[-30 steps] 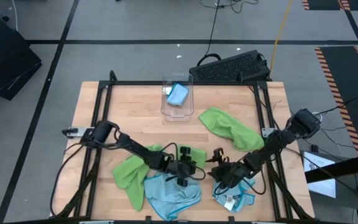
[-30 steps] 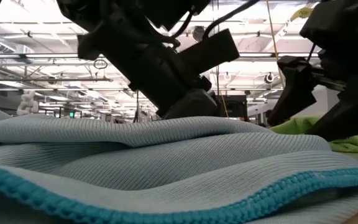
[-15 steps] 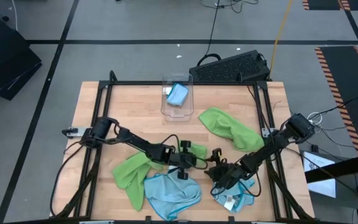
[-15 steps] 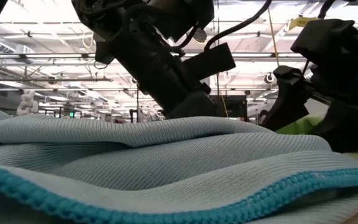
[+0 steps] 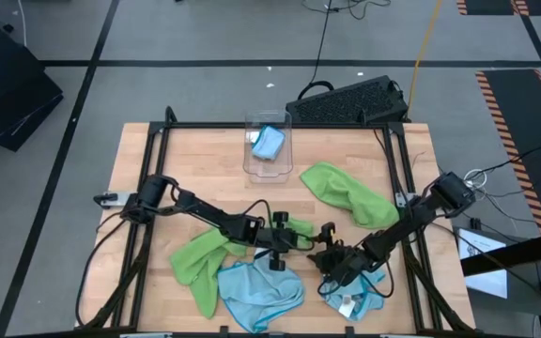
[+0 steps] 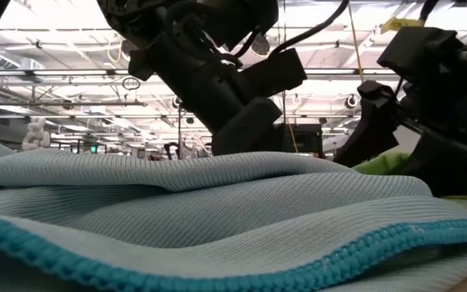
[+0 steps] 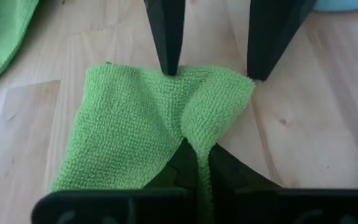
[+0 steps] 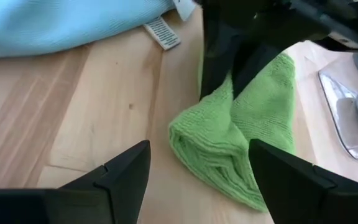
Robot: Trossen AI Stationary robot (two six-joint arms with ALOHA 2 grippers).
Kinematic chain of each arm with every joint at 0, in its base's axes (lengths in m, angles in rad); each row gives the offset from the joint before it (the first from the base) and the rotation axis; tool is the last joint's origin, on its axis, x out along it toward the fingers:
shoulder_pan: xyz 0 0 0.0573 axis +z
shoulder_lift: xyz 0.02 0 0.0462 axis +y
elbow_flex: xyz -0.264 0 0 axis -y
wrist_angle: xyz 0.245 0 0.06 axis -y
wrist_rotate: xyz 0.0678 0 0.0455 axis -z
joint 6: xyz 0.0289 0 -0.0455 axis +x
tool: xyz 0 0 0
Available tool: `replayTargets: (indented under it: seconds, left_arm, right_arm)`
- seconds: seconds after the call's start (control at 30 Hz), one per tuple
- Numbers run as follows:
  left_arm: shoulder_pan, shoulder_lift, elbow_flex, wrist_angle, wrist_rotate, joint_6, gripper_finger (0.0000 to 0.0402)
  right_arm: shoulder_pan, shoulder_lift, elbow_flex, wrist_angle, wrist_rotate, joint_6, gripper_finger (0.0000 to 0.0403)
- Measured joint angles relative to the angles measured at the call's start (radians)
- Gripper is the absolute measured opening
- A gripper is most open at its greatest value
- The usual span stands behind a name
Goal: Fold microfiber towels
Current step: Put the center green towel into the transparent bin
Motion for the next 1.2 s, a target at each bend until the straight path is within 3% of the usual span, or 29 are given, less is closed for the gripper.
replayTargets:
  seconds: [0.33, 0.53, 0.67, 0.9, 1.0, 1.2]
  left_arm:
    - [-0.002, -0.020, 0.003, 0.034, 0.035, -0.009, 0.0015]
    - [-0.002, -0.030, 0.001, 0.030, 0.044, -0.008, 0.0011]
    - [-0.002, -0.031, 0.003, 0.028, 0.045, -0.008, 0.0023]
    - [-0.006, -0.031, 0.003, 0.030, 0.042, -0.006, 0.0022]
    - [-0.036, -0.031, 0.003, 0.026, -0.003, 0.054, 0.0061]
    - [-0.117, -0.030, 0.003, 0.024, -0.247, 0.120, 0.0206]
  right_arm:
    - [-0.038, 0.051, 0.003, 0.052, -0.002, -0.017, 0.0265]
    - [-0.040, 0.050, 0.002, 0.050, 0.071, -0.023, 0.0246]
    - [-0.049, 0.051, 0.002, 0.045, 0.076, 0.016, 0.0191]
    - [-0.053, 0.051, 0.000, 0.045, 0.075, 0.051, 0.0056]
    - [-0.053, 0.052, 0.000, 0.057, 0.072, 0.051, 0.0014]
    - [-0.078, 0.054, -0.001, 0.067, 0.035, 0.105, 0.0029]
